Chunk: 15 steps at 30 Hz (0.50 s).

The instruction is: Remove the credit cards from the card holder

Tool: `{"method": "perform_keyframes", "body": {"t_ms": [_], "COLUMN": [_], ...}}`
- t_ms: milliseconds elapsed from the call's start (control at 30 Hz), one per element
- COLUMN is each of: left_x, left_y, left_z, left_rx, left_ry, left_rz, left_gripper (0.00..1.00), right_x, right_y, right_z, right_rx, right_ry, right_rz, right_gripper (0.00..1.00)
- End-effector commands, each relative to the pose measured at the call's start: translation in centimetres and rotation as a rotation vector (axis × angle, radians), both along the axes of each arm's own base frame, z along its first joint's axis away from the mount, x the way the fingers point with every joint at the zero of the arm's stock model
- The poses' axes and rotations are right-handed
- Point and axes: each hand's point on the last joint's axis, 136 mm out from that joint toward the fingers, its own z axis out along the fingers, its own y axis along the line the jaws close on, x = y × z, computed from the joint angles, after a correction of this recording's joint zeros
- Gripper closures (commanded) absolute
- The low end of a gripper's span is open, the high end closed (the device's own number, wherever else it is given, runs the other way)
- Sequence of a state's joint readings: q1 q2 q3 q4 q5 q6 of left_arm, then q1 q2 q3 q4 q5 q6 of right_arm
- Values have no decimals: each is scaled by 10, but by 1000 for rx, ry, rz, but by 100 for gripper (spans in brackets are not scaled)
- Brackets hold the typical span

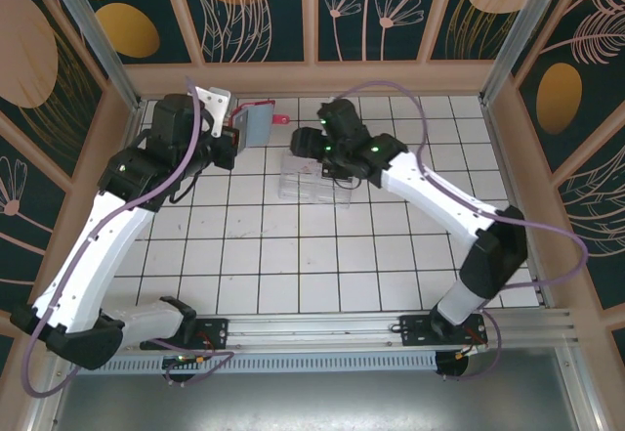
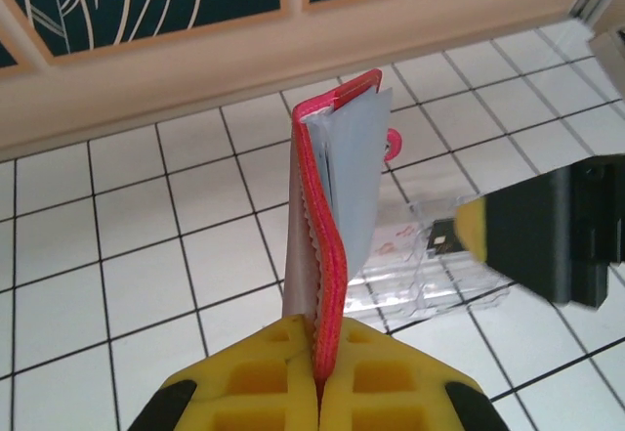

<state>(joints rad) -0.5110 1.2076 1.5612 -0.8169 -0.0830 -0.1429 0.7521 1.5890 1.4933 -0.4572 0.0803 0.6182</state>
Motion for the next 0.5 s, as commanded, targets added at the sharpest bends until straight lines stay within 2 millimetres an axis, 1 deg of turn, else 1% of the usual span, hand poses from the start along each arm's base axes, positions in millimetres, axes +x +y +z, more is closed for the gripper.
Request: {"method": "perform_keyframes", "body": {"t_ms": [0,33,100,167,233,267,333,367,467], "left_x": [-6,-7,-12,-16,-23,-28,-39,-45,-64], "left_y": [-14,-17,-24,-32,-42,-47,-57,-62,-72], "left_z": [30,34,40,45,51,56,63,68,82], "left_rx": [-129,-155,-214,-272,-330,-367,-436,-471,-551], "left_ry": [-97,-110,-132,-150,-171,-188,-215,-230,-269], "left_rz": [-61,-77,-112,-154,-214,-254,-329,-374,-487], "left_gripper": [100,100,100,100,100,100,100,100,100], "right_x": [-7,-17,-45,-81,-112,-126,-142,-148,-156], "right_y": [-34,-30,-19,-10,-4,1,11,17,34], "right_z": [72,88,127,164,188,195,200,199,194], "right_rx": [71,125,279,424,514,545,574,578,570], "right_ry": [-212,-260,-379,-493,-556,-573,-564,-549,-501], "right_rz": [-52,-1,154,336,486,565,677,720,795], "right_gripper": [28,29,32,34,36,36,38,40,49]}}
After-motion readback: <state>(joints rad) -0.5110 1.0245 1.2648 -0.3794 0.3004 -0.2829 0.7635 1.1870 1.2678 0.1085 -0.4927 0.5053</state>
